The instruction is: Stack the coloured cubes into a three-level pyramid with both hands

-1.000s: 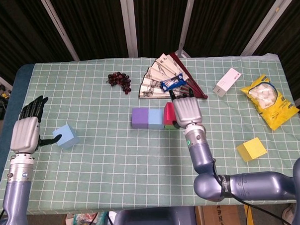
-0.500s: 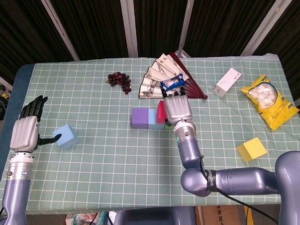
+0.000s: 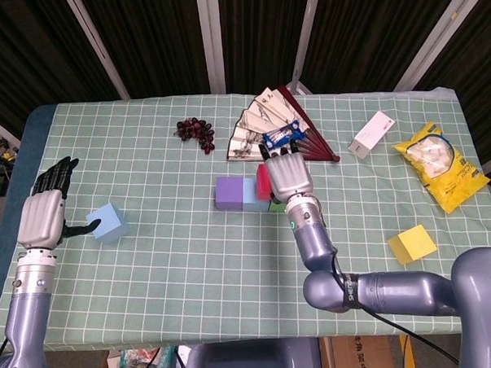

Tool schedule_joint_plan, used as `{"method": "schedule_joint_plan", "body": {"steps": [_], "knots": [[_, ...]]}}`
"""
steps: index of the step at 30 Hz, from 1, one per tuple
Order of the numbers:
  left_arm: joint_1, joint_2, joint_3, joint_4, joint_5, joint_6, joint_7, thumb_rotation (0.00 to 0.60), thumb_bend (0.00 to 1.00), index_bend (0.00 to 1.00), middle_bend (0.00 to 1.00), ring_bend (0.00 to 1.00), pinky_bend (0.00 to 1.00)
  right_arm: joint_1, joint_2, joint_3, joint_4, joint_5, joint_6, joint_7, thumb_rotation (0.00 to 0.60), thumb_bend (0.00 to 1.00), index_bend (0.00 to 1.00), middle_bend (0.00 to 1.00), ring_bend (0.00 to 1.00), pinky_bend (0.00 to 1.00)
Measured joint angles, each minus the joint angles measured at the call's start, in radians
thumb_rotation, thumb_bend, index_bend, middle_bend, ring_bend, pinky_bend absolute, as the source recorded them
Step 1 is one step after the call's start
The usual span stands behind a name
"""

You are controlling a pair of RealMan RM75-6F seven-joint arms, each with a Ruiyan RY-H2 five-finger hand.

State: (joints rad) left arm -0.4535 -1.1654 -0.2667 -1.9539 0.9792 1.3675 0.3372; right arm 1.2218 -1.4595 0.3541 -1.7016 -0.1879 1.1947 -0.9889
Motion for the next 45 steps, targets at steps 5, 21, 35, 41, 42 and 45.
{"method": "schedule_joint_plan", "body": {"steps": [5,21,35,41,42,45], "knots": [[-0.001,-0.001,-0.001,0.004,-0.005,-0.002,0.0,0.6,0.05,0.0,0.02,0.05,0.06,0.005,-0.009,-0.004,0.011,0.007,-0.005,0.001,0.6,0.33,0.02,0.47,0.22,0.0],[-0.002,-0.001,-0.004,0.009,-0.014,-0.009,-0.001,0.6,0.05,0.0,0.02,0.05,0.06,0.021,-0.031,-0.008,0.037,0.046,0.007,-0.016,0.6,0.33,0.02,0.47,0.22,0.0],[-0.002,-0.002,-0.004,0.01,-0.016,-0.01,0.001,0.6,0.05,0.0,0.02,0.05,0.06,0.02,-0.037,-0.012,0.038,0.052,0.008,-0.018,0.6,0.33,0.02,0.47,0.22,0.0],[-0.003,-0.002,-0.004,0.011,-0.02,-0.013,0.001,0.6,0.05,0.0,0.03,0.05,0.06,0.02,-0.043,-0.015,0.043,0.051,0.007,-0.017,0.6,0.33,0.02,0.47,0.22,0.0],[-0.003,-0.002,-0.004,0.011,-0.021,-0.013,0.001,0.6,0.05,0.0,0.02,0.05,0.06,0.02,-0.045,-0.016,0.045,0.05,0.006,-0.016,0.6,0.33,0.02,0.47,0.22,0.0],[-0.003,-0.002,-0.004,0.011,-0.023,-0.014,0.002,0.6,0.05,0.0,0.02,0.05,0.06,0.019,-0.049,-0.017,0.05,0.049,0.005,-0.014,0.6,0.33,0.02,0.47,0.22,0.0]]}}
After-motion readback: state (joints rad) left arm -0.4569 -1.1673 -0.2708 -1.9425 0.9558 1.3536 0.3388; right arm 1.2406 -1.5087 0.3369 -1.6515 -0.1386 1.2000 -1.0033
